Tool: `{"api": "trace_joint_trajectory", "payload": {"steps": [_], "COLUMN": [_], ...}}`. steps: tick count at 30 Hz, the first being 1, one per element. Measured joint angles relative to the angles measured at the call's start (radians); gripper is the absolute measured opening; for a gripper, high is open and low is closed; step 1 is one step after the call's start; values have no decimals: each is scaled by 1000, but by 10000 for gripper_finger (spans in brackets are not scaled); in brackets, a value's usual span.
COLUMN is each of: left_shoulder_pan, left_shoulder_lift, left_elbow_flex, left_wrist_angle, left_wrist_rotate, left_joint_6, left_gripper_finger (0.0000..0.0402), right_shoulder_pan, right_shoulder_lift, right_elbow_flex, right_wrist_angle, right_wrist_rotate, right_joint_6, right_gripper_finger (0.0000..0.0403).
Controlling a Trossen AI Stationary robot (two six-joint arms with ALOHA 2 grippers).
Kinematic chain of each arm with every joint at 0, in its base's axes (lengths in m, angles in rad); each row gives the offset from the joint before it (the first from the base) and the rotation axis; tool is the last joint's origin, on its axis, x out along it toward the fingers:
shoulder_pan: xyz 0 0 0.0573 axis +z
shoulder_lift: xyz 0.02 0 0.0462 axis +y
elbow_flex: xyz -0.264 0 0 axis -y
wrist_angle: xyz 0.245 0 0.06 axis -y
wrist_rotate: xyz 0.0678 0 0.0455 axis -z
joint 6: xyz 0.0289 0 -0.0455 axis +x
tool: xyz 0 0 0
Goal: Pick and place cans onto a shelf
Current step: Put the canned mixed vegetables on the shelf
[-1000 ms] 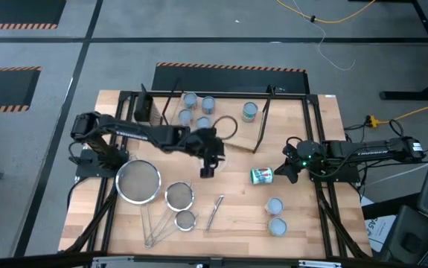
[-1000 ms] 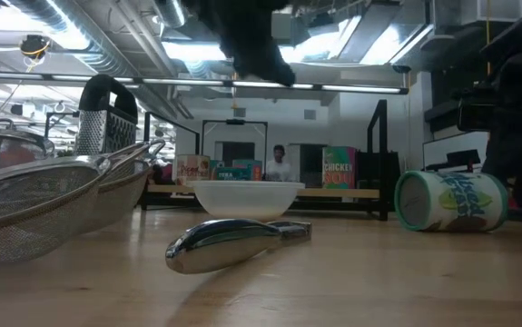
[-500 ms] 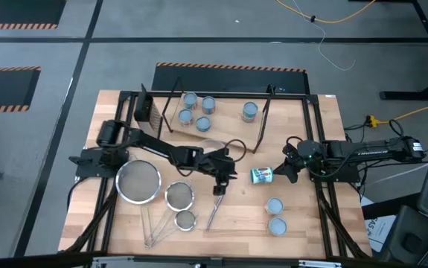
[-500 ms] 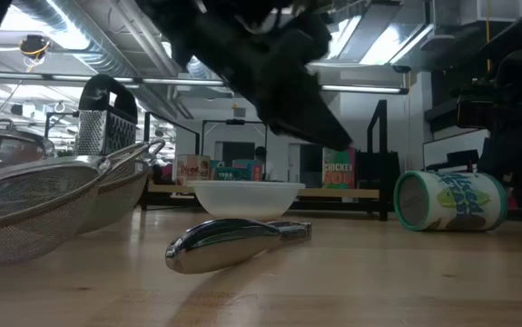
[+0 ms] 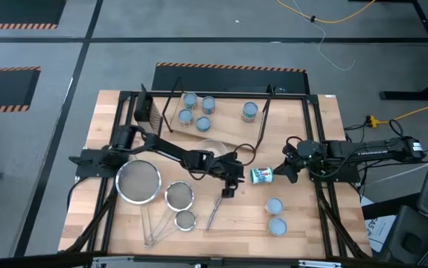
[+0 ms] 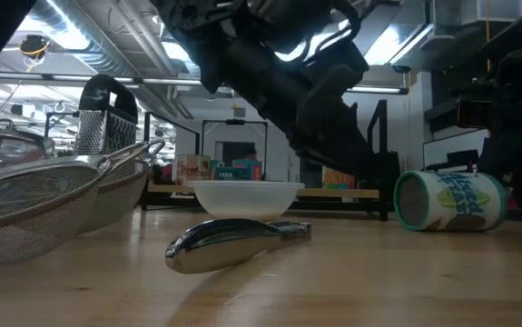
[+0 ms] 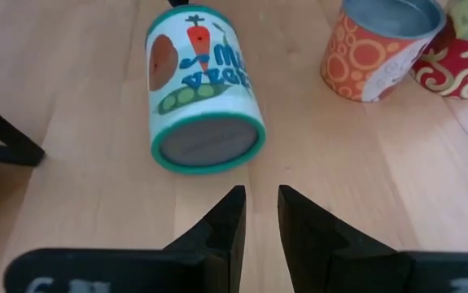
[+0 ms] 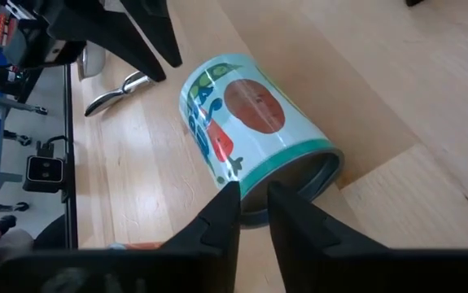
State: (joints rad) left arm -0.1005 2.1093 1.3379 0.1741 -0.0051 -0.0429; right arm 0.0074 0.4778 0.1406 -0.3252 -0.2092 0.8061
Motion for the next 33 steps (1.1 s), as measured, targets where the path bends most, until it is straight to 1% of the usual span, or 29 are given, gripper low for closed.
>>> {"api": "trace_joint_trajectory", "payload": {"steps": [5, 7, 14, 20, 26, 33], "left_shoulder_pan": [0, 1, 19, 31, 39, 40], "left_shoulder_lift": [9, 9, 9, 9, 9, 9], "left_elbow_flex": [4, 4, 4, 4, 4, 4], "left_wrist_angle": [1, 3, 6, 6, 6, 7], "left_wrist_rotate": [0, 0, -1, -1, -1, -1], "left_joint_6": [0, 0, 0, 1, 1, 2], "left_gripper_finger": [68, 68, 68, 68, 68, 68], "right_shoulder_pan": [0, 0, 0, 0, 0, 0], "right_shoulder_lift": [0, 1, 36, 77, 124, 192], "right_elbow_flex": [0, 0, 0, 0, 0, 0], "right_wrist_angle": [0, 0, 6, 84, 105, 209], "right_wrist_rotate": [-1, 0, 24, 25, 25, 25], "right_joint_6": [18, 27, 30, 27, 29, 30], "right_gripper_finger": [99, 105, 107, 107, 107, 107]}}
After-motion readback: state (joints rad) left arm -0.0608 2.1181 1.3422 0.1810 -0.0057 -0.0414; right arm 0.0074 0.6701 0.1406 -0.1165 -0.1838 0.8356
